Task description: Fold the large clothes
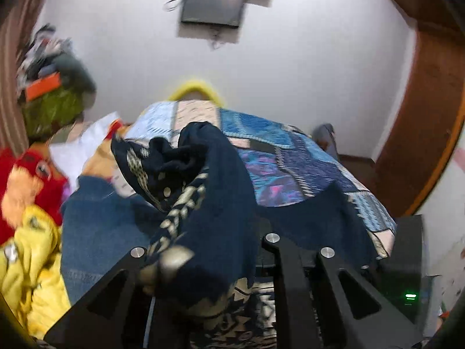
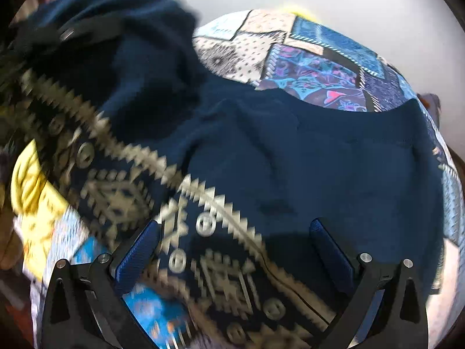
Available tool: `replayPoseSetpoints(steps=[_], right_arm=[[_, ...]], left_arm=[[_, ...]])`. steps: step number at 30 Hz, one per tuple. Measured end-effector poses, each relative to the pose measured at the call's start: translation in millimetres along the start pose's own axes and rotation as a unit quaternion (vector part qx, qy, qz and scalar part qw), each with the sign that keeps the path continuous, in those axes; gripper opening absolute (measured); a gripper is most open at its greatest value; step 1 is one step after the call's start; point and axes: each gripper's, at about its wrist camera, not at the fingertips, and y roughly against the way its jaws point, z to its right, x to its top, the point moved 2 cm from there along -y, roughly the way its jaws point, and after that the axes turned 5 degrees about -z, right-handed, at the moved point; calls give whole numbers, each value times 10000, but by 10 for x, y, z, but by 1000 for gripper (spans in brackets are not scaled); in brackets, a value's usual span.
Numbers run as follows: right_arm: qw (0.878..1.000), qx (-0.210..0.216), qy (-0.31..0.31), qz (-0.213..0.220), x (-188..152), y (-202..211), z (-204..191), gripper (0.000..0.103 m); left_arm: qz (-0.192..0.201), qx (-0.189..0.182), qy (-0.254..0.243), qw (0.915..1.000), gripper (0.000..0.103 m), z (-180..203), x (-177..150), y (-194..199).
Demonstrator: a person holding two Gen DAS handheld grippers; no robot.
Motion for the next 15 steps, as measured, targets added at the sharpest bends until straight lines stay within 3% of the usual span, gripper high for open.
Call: replayPoseSetpoints(steps=[3, 9, 12, 15], right_arm=[[9987, -222, -277, 360, -288, 420, 339, 103], [9887, -851, -1093, 572, -994, 1042, 1146, 103], [9814, -1001, -1554, 516, -1344, 1267, 1515, 103], [9733, -1059, -1972, 504, -1617, 1422, 1786, 103]], left_arm=[[23, -217, -382, 9990, 12, 440, 65, -17], [-201, -792, -1023, 9914, 12, 1340, -56, -115], [-663, -992, -1530, 9810, 12, 1772, -297, -268], [-1131, -964, -1987, 9687, 12, 2024, -622, -408]])
